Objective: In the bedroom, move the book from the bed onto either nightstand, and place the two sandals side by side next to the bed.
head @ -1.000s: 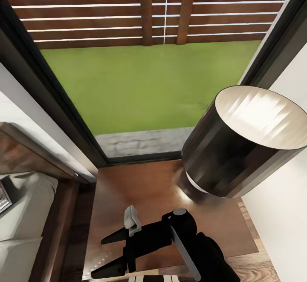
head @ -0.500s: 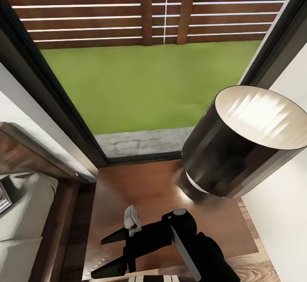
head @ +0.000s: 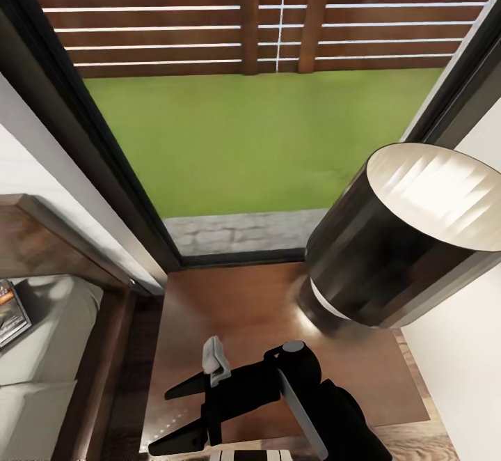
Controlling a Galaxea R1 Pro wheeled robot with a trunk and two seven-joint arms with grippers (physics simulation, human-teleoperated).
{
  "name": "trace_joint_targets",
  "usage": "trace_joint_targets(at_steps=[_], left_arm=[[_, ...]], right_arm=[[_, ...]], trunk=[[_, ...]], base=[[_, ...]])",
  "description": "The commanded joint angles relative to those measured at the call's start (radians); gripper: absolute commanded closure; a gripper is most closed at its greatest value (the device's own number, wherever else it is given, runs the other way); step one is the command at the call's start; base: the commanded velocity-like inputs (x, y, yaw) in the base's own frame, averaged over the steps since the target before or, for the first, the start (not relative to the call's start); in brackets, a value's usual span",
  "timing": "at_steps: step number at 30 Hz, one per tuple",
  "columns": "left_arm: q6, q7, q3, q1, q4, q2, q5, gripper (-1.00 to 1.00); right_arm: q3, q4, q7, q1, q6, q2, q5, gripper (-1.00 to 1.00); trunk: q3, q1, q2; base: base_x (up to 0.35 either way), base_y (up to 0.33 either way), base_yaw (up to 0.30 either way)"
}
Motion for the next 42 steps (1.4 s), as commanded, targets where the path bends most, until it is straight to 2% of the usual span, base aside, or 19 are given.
trace_joint_targets(at_steps=[1,42], left_arm=[[-0.006,0.002,-0.002,0.000,0.000,0.000,0.011,-1.00],[-0.006,0.001,-0.002,0.000,0.001,0.000,0.012,-1.00]], right_arm=[[0.000,0.000,-0.001,-0.001,0.007,0.000,-0.005,-1.00],[0.000,0.000,-0.001,-0.001,0.007,0.000,-0.005,-1.00]], trunk=[[-0.001,0.000,0.000],[-0.002,0.000,0.000]], base=[[0.000,0.000,0.024],[0.000,0.000,0.033]])
